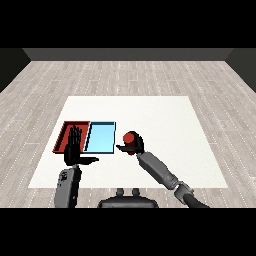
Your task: Pick the red can and put it in the red box
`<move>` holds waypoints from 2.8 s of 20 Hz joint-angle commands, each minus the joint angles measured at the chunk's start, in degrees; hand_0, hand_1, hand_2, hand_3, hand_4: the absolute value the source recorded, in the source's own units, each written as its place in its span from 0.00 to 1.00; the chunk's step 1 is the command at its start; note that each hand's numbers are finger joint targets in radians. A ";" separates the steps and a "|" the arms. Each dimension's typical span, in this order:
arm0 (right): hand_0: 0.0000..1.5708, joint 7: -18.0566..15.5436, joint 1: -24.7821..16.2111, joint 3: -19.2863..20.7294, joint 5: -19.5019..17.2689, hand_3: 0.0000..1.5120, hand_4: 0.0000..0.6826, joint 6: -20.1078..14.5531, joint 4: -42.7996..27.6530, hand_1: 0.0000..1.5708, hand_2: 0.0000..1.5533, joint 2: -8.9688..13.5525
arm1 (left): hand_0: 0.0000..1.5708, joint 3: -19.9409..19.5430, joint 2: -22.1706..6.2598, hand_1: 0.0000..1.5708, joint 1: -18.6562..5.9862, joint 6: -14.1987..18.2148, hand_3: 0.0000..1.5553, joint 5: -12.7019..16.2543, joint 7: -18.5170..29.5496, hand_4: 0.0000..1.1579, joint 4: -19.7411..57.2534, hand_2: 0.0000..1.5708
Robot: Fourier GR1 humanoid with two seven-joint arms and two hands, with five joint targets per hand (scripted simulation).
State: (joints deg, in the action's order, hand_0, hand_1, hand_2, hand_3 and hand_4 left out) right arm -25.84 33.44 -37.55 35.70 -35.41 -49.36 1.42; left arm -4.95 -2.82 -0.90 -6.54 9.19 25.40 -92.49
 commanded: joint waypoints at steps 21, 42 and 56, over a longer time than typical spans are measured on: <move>0.92 10.75 -3.84 10.34 -17.62 0.92 0.93 0.72 -30.81 0.92 0.91 6.36 | 0.00 15.56 2.80 0.00 -3.52 7.39 0.00 -7.00 -10.78 0.00 -3.80 0.00; 0.93 9.63 -10.81 16.21 -27.99 0.92 0.97 11.22 -37.71 0.93 0.93 -0.36 | 0.00 29.81 2.81 0.00 -11.89 21.37 0.00 -4.96 -14.92 0.00 7.63 0.00; 0.93 5.87 -10.29 11.96 -24.88 0.92 0.98 9.06 -35.84 0.93 0.93 -1.41 | 0.00 32.33 2.82 0.00 -16.45 22.85 0.00 3.03 -6.43 0.00 20.00 0.00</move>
State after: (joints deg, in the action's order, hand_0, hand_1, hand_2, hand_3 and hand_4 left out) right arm -17.05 22.35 -24.45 8.09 -25.30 -87.88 0.16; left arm 25.37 0.00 -15.07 14.28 8.55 13.80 -78.55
